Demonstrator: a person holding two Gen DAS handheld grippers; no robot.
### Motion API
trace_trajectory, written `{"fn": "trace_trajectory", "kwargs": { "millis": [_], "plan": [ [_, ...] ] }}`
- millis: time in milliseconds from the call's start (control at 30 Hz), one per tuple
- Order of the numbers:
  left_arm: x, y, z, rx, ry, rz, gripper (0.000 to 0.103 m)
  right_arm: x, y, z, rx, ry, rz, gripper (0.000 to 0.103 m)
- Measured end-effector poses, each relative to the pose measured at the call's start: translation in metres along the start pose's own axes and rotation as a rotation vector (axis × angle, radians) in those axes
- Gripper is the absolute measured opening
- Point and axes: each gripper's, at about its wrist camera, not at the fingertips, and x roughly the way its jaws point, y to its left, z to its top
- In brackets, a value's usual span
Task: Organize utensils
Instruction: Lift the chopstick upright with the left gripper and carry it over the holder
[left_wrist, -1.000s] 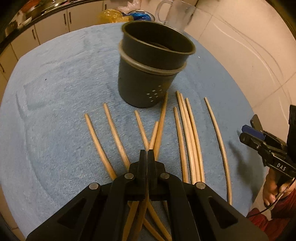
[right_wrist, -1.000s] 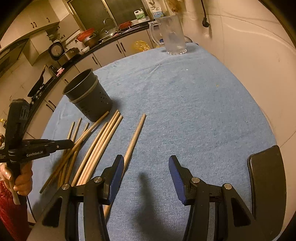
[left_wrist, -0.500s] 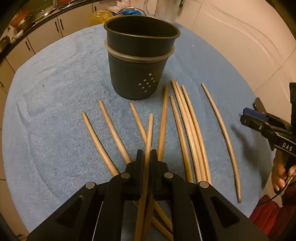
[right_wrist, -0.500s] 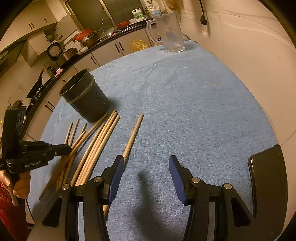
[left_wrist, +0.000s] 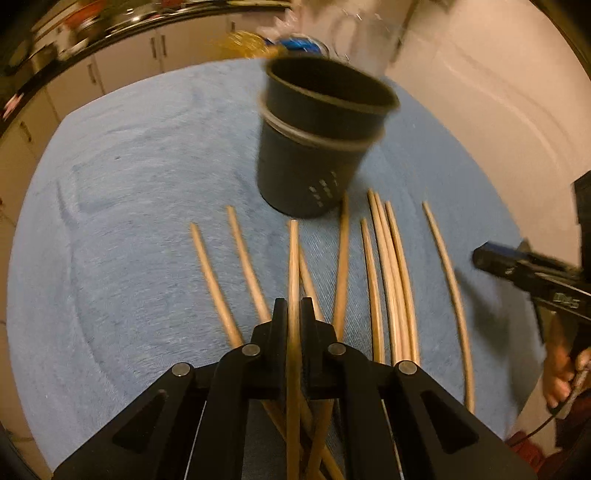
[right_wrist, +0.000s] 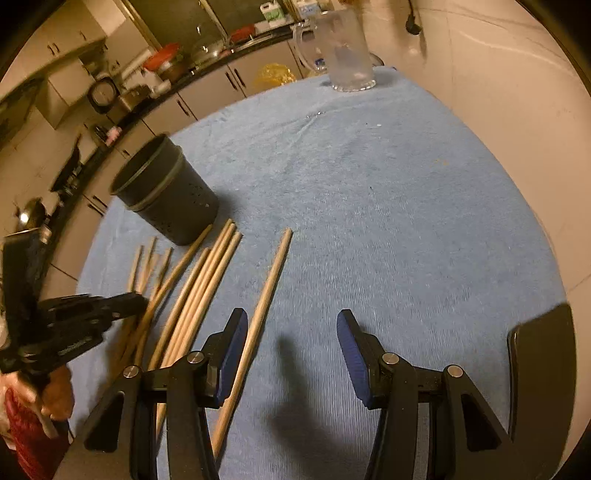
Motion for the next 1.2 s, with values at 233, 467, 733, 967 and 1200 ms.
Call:
{"fn": "trace_trajectory", "kwargs": {
  "millis": [233,467,733,967,1200],
  "plan": [
    [-0.035,0.014,0.001,-0.052,-0.111,-0.011,0.006,0.036,0.024,0.024,-0.07,0.083,-0.104,0.048],
    [-0.064,0.03,-0.007,-0.083,-0.185,-0.016,0.006,0.042,0.041,0.026,-0.124,0.101,-0.161,0.007],
    [-0.111,0.022,-0.016,-0.07,-0.297,-0.016,0.006,-0.015,0.046,0.021,-0.079,-0.04,0.018,0.006],
    [-0.144,0.007,-0.019,-0.048,-0.371,-0.01,0.006,-0.064,0.062,0.012,-0.138,-0.18,0.1,0.006],
    [-0.165,-0.005,-0.017,-0.04,-0.407,-0.005,0.006,-0.102,0.067,0.006,-0.151,-0.295,0.139,0.006]
  ]
}}
